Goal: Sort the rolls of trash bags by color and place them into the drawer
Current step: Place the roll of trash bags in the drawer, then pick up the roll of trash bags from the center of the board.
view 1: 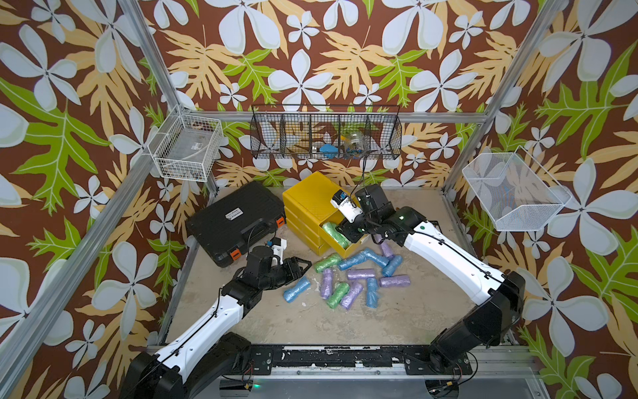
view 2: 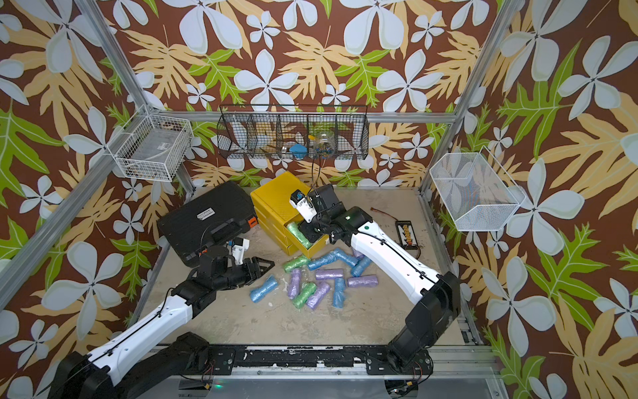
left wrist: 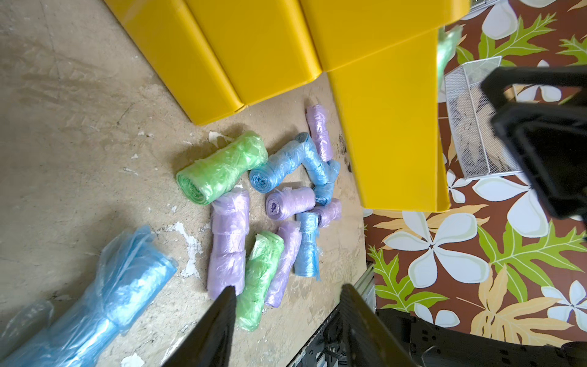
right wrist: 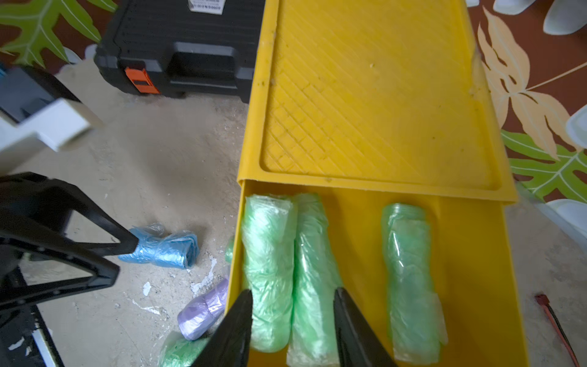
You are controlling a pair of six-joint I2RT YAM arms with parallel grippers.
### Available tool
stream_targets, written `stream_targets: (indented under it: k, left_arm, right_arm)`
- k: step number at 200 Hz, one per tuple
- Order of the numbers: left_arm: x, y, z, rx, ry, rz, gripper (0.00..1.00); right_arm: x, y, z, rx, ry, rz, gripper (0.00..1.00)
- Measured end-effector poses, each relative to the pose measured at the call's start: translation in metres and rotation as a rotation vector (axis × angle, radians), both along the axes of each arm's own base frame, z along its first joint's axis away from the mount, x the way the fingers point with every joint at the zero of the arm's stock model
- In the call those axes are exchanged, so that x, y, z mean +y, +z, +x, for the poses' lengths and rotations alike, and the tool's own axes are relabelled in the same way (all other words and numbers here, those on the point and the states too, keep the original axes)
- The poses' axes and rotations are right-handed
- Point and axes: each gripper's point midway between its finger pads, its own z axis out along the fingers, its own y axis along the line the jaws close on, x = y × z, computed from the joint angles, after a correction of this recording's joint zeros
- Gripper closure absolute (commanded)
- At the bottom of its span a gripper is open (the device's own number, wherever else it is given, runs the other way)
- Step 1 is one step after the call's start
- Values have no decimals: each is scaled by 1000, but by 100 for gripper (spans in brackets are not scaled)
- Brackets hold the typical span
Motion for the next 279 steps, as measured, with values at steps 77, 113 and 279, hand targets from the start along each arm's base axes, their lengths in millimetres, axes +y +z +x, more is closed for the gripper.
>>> stream_targets:
  k: [77, 113, 279]
  left_arm:
    - [-25, -26, -24, 20, -118, 71, 52]
    - [-53, -37, -37, -7, -230, 153, 54]
    - [-114, -113, -29, -116, -382, 501, 53]
  right_arm:
    - [-11, 49, -20, -44, -47, 156, 47]
    - [-26, 63, -39, -63, -73, 228, 45]
    - [-82, 74, -105, -76, -137, 353, 42]
